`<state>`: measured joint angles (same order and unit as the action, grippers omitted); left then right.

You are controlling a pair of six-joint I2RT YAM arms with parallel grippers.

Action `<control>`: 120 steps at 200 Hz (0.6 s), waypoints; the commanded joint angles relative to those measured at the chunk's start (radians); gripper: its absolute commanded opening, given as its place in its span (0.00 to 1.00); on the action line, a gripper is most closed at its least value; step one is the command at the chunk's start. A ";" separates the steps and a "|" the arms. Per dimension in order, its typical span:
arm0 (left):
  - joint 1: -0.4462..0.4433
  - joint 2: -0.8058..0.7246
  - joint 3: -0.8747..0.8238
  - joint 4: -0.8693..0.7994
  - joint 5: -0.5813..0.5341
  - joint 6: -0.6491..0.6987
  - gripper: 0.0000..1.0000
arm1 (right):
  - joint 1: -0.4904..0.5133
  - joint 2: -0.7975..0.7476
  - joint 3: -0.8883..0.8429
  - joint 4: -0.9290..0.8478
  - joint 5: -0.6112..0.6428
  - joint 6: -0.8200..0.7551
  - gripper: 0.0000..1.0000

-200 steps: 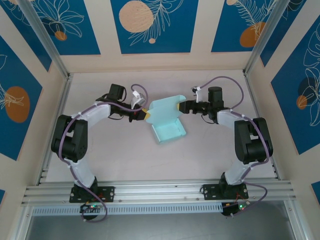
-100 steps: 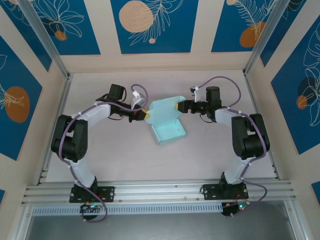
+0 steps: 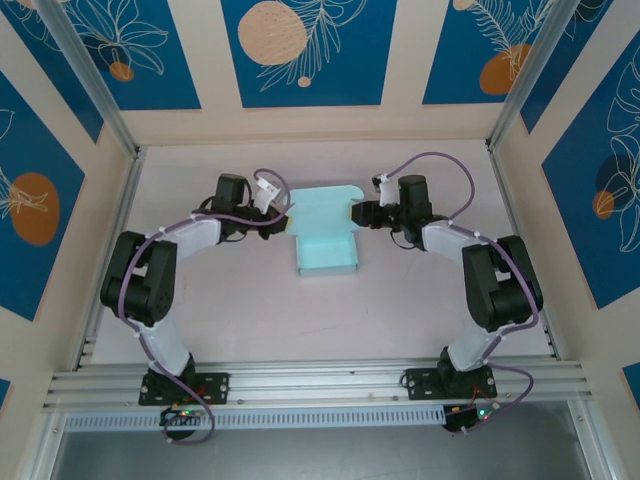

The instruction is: Fold the paper box

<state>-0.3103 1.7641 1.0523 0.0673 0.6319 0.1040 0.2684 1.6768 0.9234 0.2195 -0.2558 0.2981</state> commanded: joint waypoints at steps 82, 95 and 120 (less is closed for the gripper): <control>-0.201 -0.097 -0.202 0.399 -0.477 -0.280 0.00 | 0.293 -0.015 0.037 -0.090 0.525 0.242 0.39; -0.222 -0.104 -0.230 0.438 -0.519 -0.293 0.00 | 0.313 -0.010 0.056 -0.116 0.576 0.269 0.42; -0.244 -0.133 -0.281 0.498 -0.593 -0.304 0.00 | 0.326 -0.027 0.078 -0.159 0.588 0.280 0.47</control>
<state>-0.5068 1.6760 0.8158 0.4473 0.0902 -0.1539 0.5716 1.6718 0.9539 0.0814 0.2867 0.5167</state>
